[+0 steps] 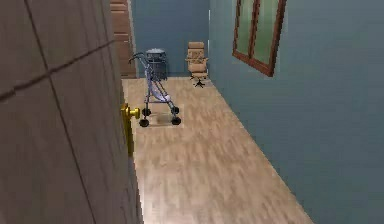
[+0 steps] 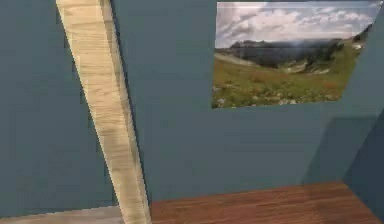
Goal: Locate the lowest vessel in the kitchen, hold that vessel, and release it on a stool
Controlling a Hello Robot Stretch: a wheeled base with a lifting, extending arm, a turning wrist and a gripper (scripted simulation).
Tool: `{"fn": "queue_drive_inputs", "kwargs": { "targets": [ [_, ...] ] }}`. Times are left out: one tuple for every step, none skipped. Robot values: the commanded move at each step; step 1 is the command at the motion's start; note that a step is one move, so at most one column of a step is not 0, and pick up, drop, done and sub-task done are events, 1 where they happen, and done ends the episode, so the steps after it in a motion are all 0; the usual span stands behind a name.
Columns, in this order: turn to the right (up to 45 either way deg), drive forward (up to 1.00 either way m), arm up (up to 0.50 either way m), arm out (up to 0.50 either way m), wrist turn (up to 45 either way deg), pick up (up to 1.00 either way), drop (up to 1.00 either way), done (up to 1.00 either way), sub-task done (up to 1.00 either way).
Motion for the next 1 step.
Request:
{"fn": "queue_drive_inputs", "kwargs": {
  "targets": [
    [0.0,0.85,0.0,0.0,0.0,0.0,0.0,0.0,0.0]
  ]
}}
